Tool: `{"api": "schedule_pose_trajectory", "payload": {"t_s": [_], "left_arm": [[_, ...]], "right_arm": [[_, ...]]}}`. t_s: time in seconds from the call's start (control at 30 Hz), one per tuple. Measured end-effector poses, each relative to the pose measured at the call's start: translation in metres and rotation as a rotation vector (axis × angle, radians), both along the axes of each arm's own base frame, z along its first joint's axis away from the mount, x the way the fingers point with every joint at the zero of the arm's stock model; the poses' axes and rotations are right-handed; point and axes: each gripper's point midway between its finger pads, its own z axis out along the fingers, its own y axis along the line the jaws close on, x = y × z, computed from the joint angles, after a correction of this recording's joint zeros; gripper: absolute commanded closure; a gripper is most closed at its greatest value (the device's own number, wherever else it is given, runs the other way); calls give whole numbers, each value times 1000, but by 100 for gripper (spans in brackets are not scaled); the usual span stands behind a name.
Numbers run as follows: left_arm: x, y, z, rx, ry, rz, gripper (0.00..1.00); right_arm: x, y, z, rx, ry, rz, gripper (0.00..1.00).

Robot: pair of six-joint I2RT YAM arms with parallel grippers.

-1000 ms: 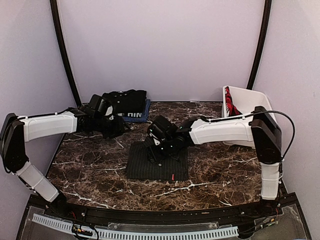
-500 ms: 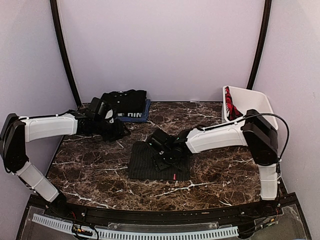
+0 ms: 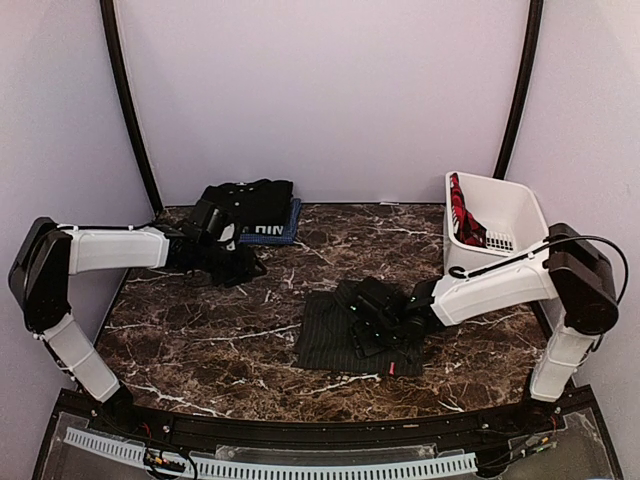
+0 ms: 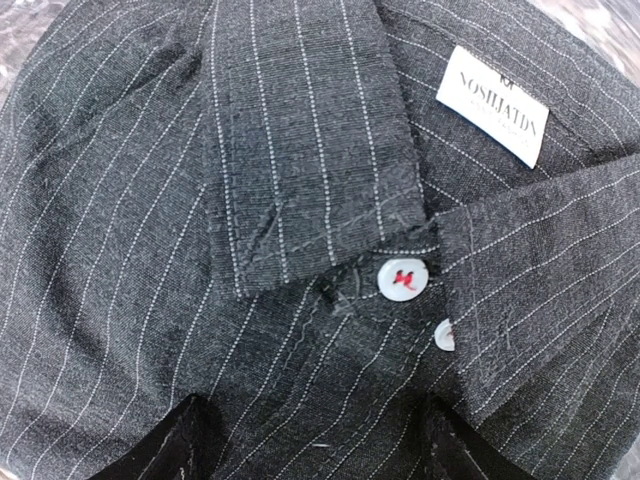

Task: Fold and stack the long sleeve shirts
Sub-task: Move the square-folded shirt to the center of the board.

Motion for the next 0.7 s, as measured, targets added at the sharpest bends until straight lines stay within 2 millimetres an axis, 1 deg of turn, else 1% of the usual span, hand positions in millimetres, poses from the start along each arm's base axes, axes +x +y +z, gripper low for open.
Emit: {"api": "schedule_pose_trajectory", "payload": {"t_s": [0.13,0.3,0.37,0.43,0.5,0.57,0.6,0.7], "left_arm": [[15,-2,-3,21,-14,22,57],[38,1,-1,60,-49,86,56],[49,4,2,76,-71,121,56],[59,10,8,85,-90,169,56],[69,20,12,80,-101,229,57],[79,32,15,58,-101,296,57],[84,40,15,40,-100,333,57],[98,67,11,-26,-95,446,58]], "right_arm": [[-6,-27,0,0,5,-26,30],[-13,-53,3,5,21,-50,30],[-16,-60,5,6,30,-55,30],[-18,-63,13,16,37,-53,30],[-19,-62,25,45,26,-44,30],[-16,-56,43,91,1,-31,29],[-14,-51,55,120,-18,-23,29],[-4,-35,101,233,-104,3,29]]}}
